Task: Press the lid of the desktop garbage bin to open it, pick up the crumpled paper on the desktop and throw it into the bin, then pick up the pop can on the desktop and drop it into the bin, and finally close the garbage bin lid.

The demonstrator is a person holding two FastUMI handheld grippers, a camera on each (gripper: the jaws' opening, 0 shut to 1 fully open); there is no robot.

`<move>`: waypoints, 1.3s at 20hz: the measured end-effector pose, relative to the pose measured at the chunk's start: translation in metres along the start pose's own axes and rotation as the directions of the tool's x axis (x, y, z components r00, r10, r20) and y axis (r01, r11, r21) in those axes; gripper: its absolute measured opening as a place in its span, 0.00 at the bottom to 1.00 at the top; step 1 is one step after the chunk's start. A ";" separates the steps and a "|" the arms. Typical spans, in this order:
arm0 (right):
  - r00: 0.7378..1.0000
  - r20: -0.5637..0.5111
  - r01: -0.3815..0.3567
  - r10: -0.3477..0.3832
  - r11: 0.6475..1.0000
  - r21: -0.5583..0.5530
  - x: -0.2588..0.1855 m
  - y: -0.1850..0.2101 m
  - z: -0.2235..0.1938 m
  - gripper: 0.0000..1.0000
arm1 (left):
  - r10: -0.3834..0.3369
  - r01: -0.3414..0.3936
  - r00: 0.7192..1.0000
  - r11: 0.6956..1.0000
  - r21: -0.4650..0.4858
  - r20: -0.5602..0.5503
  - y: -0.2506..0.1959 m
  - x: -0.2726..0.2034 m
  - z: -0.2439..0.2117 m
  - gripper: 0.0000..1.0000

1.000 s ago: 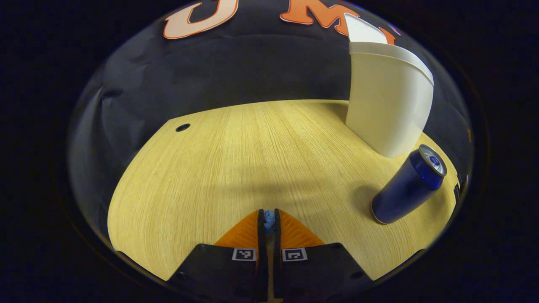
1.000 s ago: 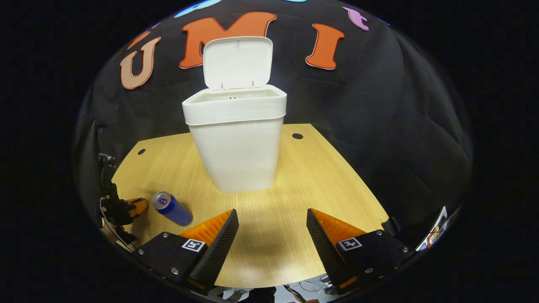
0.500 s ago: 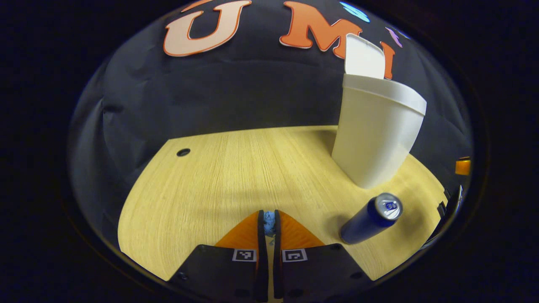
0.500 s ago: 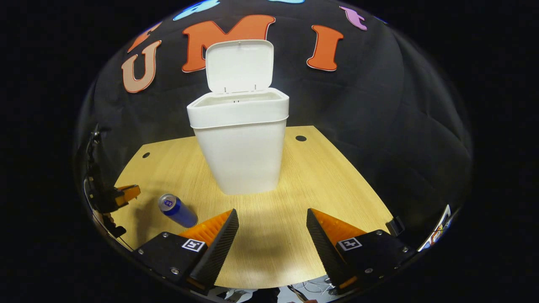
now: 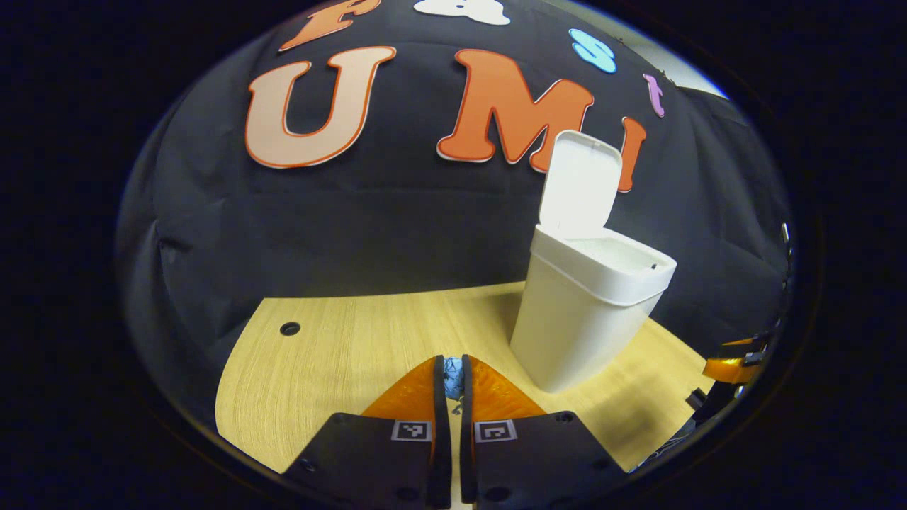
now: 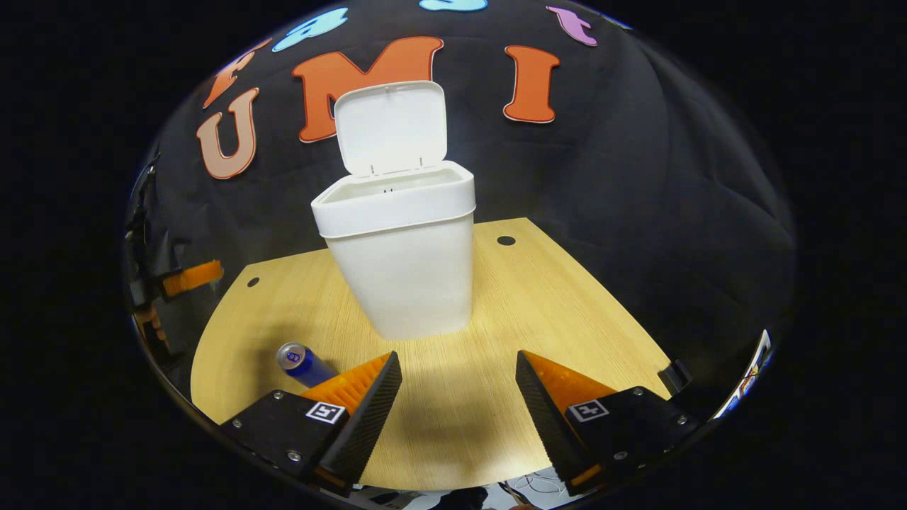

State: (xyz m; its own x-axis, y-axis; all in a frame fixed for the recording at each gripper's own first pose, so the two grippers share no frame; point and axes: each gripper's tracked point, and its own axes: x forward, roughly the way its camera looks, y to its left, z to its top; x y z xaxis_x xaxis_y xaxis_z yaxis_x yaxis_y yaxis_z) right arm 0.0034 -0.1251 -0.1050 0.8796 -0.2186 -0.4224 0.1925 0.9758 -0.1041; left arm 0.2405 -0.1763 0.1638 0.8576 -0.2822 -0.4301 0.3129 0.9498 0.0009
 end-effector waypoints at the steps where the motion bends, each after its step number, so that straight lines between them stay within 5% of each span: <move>1: 1.000 0.007 0.001 -0.001 1.000 0.005 0.000 -0.002 0.002 0.98 | -0.011 0.010 1.000 1.000 0.012 0.016 0.012 0.042 0.077 0.08; 3: 1.000 0.016 0.005 -0.005 1.000 0.014 -0.002 -0.007 0.006 0.98 | -0.039 0.038 0.998 0.999 0.028 0.043 -0.002 0.036 0.131 0.08; 9: 0.998 0.030 0.044 -0.046 0.996 0.076 -0.007 -0.038 0.007 0.98 | -0.137 0.131 0.986 0.989 0.073 0.091 -0.061 0.059 0.177 0.08; 18: 0.993 0.016 0.113 -0.116 0.983 0.143 -0.015 -0.078 -0.004 0.98 | -0.283 0.272 0.956 0.955 0.119 0.083 -0.156 0.100 0.201 0.08; 26: 0.985 -0.015 0.171 -0.171 0.967 0.191 -0.023 -0.110 -0.014 0.98 | -0.280 0.267 0.958 0.950 0.164 0.062 -0.185 0.137 0.200 0.11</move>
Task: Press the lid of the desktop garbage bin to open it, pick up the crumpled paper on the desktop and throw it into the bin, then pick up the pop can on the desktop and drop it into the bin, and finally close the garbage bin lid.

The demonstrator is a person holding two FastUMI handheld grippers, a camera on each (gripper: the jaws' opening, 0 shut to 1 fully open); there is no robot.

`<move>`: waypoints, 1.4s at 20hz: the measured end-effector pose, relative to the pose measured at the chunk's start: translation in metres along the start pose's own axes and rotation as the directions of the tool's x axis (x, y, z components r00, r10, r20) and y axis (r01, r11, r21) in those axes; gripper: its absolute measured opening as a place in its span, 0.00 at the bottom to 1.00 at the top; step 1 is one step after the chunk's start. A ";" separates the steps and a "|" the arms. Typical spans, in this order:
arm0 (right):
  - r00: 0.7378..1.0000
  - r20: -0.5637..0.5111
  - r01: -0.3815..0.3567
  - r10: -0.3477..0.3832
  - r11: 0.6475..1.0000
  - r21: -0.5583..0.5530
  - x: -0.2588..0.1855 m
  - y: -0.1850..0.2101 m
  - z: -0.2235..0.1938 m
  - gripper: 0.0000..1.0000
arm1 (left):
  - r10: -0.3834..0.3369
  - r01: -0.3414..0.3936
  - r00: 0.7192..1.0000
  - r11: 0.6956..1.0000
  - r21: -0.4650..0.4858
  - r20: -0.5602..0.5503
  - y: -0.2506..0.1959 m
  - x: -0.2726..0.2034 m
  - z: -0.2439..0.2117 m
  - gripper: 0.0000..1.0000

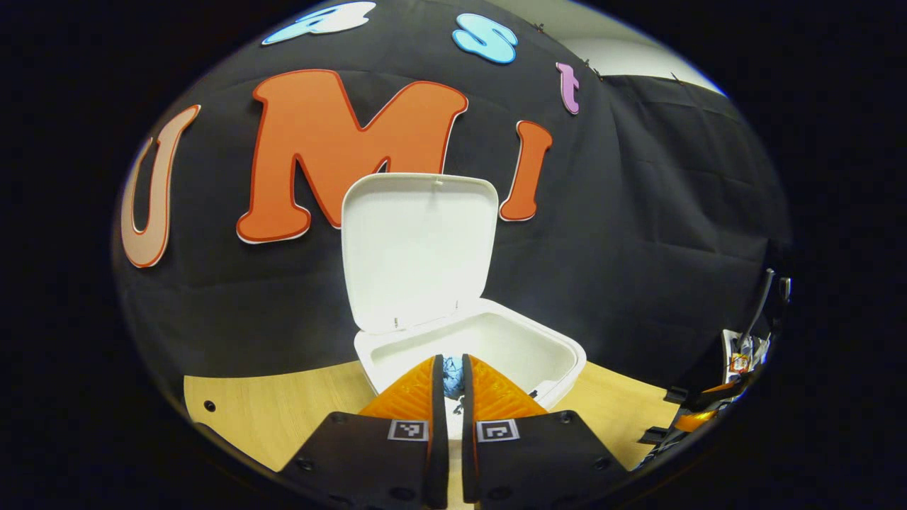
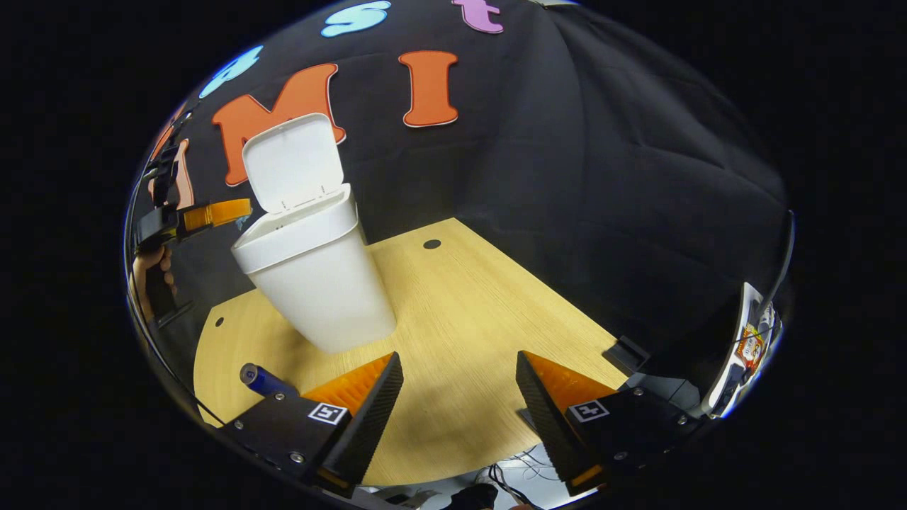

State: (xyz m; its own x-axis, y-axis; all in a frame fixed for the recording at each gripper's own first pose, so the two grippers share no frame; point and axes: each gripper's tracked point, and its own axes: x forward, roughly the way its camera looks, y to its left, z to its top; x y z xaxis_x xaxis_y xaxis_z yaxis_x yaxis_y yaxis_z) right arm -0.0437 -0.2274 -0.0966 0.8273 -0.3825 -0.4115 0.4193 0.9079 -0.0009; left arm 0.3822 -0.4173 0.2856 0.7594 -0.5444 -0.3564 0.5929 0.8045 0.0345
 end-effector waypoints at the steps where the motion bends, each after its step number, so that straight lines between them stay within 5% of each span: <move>1: 1.000 -0.004 0.003 -0.003 1.000 0.003 0.000 -0.002 -0.001 0.98 | 0.002 -0.002 1.000 1.000 0.005 -0.001 0.000 0.002 0.000 0.14; 6: 1.000 -0.014 0.010 -0.010 1.000 0.009 0.001 -0.005 -0.002 0.98 | -0.008 0.008 1.000 1.000 -0.015 -0.002 -0.002 0.012 -0.001 0.27; 8: 1.000 -0.014 0.007 -0.007 1.000 0.004 0.002 -0.003 -0.002 0.98 | -0.003 0.003 1.000 1.000 -0.021 0.002 0.000 0.014 0.000 0.59; 10: 1.000 -0.014 0.006 -0.006 1.000 -0.007 0.003 -0.002 -0.002 0.98 | 0.016 -0.015 1.000 1.000 -0.019 0.013 0.005 0.010 0.002 0.73; 11: 1.000 -0.014 0.003 -0.003 1.000 -0.012 0.003 0.000 -0.002 0.98 | 0.026 -0.026 0.999 0.999 -0.021 0.022 0.008 0.012 0.005 0.93; 12: 1.000 -0.015 -0.001 0.000 1.000 -0.015 0.003 0.002 -0.002 0.98 | 0.037 -0.037 0.999 0.999 -0.021 0.033 0.011 0.006 0.006 1.00; 17: 0.999 -0.017 -0.040 0.039 0.999 -0.035 0.005 0.013 -0.002 0.97 | 0.094 -0.093 0.994 0.995 -0.023 0.049 0.034 -0.011 0.009 1.00; 28: 0.979 -0.038 -0.204 0.200 0.966 -0.158 0.010 0.109 -0.002 0.98 | 0.299 -0.295 0.952 0.953 -0.070 0.059 0.129 -0.098 -0.016 1.00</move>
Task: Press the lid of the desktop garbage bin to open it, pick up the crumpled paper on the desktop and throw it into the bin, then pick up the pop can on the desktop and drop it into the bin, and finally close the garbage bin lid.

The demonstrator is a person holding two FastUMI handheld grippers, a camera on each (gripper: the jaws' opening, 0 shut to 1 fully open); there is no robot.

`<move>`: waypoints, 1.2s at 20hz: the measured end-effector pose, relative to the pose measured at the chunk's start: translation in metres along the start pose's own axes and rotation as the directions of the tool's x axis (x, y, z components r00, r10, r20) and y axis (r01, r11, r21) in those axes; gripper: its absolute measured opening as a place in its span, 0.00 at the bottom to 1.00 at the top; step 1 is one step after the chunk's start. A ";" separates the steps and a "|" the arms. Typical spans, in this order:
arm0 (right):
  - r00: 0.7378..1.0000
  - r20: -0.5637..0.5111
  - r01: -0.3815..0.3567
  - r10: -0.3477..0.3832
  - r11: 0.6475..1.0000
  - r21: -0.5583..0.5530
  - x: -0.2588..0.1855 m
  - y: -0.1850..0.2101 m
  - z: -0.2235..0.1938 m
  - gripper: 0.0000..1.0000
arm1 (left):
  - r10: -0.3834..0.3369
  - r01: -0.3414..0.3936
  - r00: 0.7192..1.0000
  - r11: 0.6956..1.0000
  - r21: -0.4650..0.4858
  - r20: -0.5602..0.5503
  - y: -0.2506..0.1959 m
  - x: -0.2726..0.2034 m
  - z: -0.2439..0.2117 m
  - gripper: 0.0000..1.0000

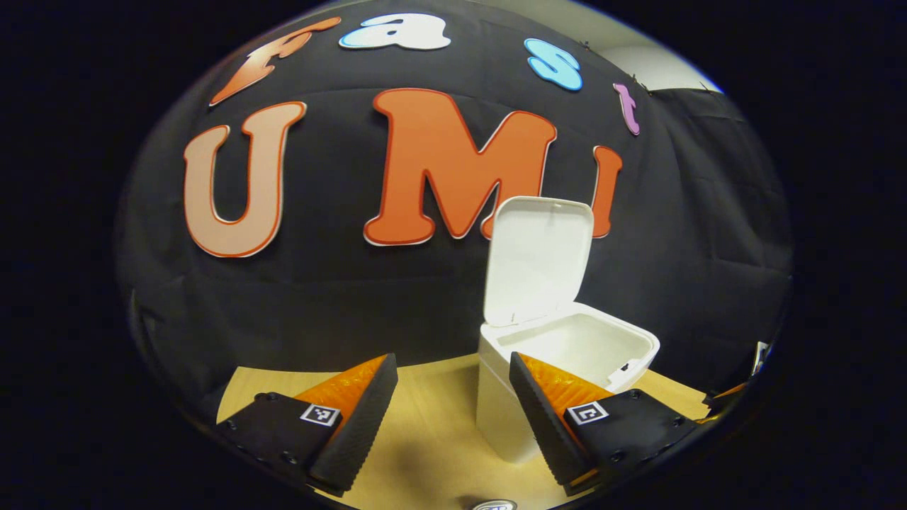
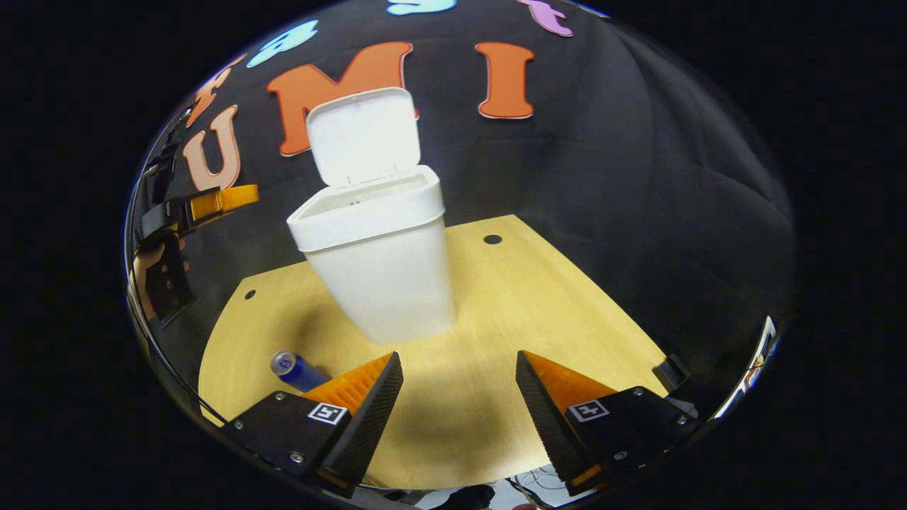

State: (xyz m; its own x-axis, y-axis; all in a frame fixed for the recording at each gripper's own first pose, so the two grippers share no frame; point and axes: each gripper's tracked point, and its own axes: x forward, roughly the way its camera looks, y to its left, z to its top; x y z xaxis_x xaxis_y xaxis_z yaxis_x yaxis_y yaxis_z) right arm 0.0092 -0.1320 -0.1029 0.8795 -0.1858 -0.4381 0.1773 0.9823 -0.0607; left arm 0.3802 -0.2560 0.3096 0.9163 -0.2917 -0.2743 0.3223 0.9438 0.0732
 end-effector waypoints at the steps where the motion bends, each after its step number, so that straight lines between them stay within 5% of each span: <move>1: 1.000 -0.002 -0.020 0.020 1.000 -0.016 0.003 0.011 0.001 0.97 | 0.020 -0.020 1.000 1.000 -0.004 -0.001 0.012 -0.007 -0.002 1.00; 16: 0.942 -0.107 -0.334 0.317 0.912 -0.238 0.039 0.186 -0.016 0.97 | 0.328 -0.328 0.945 0.945 0.006 0.004 0.177 -0.114 -0.038 1.00; 24: 0.924 -0.196 -0.378 0.328 0.859 -0.344 0.074 0.240 -0.046 0.98 | 0.403 -0.403 0.915 0.915 0.002 -0.015 0.223 -0.157 -0.060 1.00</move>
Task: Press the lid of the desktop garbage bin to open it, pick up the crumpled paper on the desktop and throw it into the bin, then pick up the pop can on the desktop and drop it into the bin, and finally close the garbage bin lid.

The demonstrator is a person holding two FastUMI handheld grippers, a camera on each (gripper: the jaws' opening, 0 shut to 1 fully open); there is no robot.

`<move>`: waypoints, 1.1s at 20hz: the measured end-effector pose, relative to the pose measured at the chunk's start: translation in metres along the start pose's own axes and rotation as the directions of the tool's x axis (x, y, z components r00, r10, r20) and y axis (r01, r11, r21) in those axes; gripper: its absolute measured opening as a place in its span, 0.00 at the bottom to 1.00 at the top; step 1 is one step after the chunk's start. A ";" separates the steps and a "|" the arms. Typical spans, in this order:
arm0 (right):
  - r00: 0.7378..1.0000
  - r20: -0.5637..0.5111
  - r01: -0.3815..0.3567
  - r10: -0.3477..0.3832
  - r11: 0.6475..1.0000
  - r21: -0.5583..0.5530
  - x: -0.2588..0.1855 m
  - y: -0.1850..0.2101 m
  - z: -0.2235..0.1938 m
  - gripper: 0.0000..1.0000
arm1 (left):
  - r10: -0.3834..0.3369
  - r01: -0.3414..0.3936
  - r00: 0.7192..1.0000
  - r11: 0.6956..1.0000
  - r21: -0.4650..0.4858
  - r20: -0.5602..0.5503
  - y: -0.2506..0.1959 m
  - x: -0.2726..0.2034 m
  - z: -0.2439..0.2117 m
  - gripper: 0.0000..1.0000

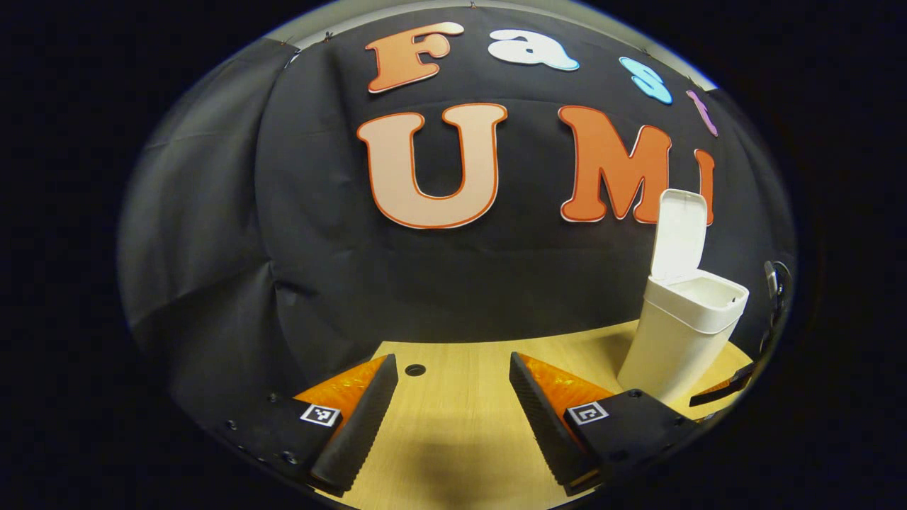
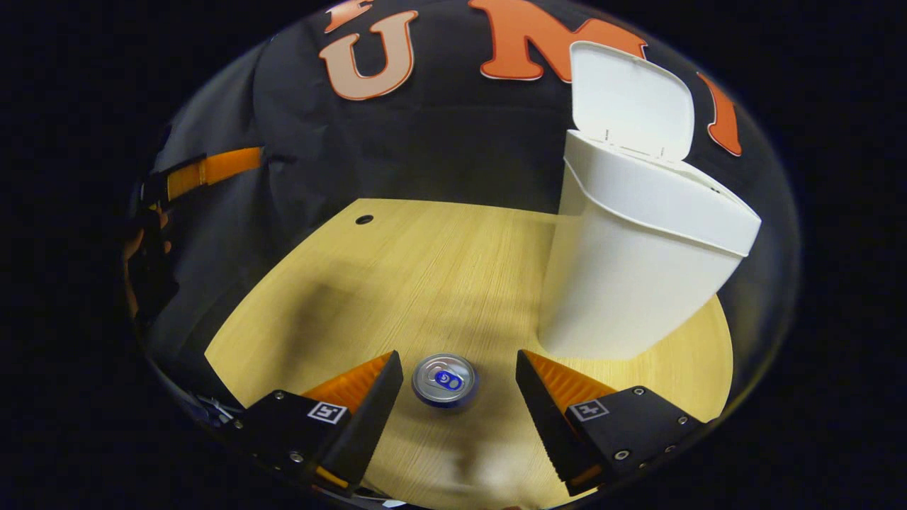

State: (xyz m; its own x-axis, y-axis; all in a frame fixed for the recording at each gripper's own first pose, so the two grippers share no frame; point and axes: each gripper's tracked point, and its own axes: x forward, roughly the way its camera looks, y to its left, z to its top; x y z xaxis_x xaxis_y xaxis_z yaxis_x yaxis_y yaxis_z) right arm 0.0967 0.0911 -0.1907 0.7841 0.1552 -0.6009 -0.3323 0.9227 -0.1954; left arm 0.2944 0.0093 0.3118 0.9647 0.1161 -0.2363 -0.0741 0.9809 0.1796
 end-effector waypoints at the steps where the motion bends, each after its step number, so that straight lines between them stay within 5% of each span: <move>1: 1.000 -0.013 0.001 -0.001 1.000 -0.016 0.005 0.003 -0.001 0.98 | 0.009 -0.009 1.000 1.000 -0.002 -0.002 0.004 -0.001 -0.002 1.00; 10: 0.985 -0.170 -0.022 0.006 0.996 -0.090 0.042 0.012 -0.059 0.95 | 0.037 -0.037 0.999 0.999 0.015 -0.004 0.024 -0.012 -0.015 1.00; 11: 0.988 -0.157 -0.023 0.011 0.997 -0.073 0.042 0.009 -0.056 0.84 | 0.037 -0.037 0.999 0.999 0.015 -0.002 0.024 -0.012 -0.015 1.00; 13: 0.988 -0.153 -0.006 -0.007 0.997 -0.083 0.044 0.004 -0.058 0.78 | 0.033 -0.033 0.999 0.999 0.013 0.000 0.021 -0.013 -0.013 1.00; 22: 0.999 -0.036 -0.019 0.017 0.999 -0.051 0.003 -0.004 -0.011 0.75 | 0.001 0.000 1.000 1.000 -0.009 0.012 0.004 -0.007 -0.008 1.00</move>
State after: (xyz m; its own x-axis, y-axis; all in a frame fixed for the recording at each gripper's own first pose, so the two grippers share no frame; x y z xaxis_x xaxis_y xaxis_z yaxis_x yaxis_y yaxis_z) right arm 0.0945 0.0838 -0.1999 0.7588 0.1583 -0.6318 -0.3735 0.9004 -0.2230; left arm 0.2856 0.0141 0.3063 0.9677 0.1147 -0.2245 -0.0767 0.9822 0.1713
